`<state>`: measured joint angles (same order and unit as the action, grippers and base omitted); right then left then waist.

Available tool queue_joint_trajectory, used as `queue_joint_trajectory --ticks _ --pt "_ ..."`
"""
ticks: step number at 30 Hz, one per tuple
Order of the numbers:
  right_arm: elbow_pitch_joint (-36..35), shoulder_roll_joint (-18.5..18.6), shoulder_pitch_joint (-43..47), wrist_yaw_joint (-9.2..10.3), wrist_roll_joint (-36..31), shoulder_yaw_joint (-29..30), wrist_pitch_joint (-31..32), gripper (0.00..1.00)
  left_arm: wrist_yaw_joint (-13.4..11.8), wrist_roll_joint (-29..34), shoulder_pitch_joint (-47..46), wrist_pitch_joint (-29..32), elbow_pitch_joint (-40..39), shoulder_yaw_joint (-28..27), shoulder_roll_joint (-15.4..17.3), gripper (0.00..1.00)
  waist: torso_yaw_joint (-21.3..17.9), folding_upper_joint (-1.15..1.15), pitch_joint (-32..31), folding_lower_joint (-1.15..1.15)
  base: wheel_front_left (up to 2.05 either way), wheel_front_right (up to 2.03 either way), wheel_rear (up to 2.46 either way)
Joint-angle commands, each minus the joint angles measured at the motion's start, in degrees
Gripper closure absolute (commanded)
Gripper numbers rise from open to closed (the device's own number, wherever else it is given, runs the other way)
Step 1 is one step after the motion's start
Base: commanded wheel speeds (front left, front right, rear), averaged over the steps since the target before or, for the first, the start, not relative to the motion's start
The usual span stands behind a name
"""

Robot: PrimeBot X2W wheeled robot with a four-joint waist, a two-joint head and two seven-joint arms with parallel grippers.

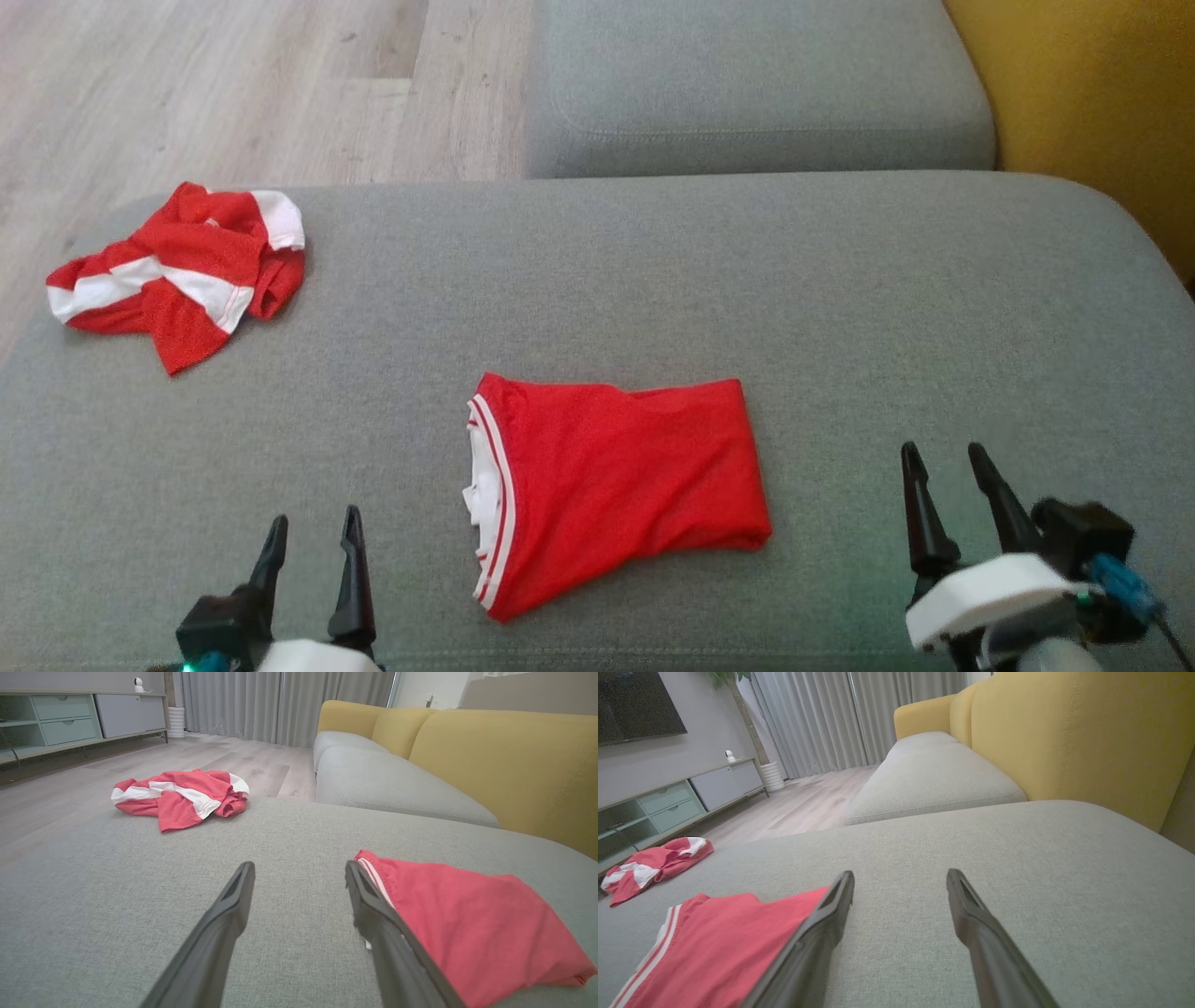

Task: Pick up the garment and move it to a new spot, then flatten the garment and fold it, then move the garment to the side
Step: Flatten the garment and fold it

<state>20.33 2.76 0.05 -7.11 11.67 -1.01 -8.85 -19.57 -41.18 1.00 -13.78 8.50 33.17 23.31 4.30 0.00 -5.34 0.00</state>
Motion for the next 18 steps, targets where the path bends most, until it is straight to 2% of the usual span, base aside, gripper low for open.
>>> queue_joint_trajectory --ticks 1,8,18 --pt "-2.66 0.14 -1.55 -0.37 0.66 -1.48 0.2 0.0 0.34 0.48 -2.12 -0.92 -1.21 -2.49 1.52 0.0 -0.04 0.0 -0.17 0.0 0.0 0.0 0.0" --pt "-8.42 0.13 2.86 -0.37 2.22 -2.71 2.84 0.0 0.67 0.12 -1.68 -0.61 -0.44 -1.94 1.47 0.0 -0.33 0.0 -0.86 0.0 0.0 0.0 0.0" --pt "-11.0 0.12 4.17 -0.37 1.42 -2.71 4.79 0.0 0.42 0.02 -2.06 -0.43 -0.54 -1.61 1.26 0.0 0.03 0.0 -0.92 0.0 0.0 0.0 0.0"
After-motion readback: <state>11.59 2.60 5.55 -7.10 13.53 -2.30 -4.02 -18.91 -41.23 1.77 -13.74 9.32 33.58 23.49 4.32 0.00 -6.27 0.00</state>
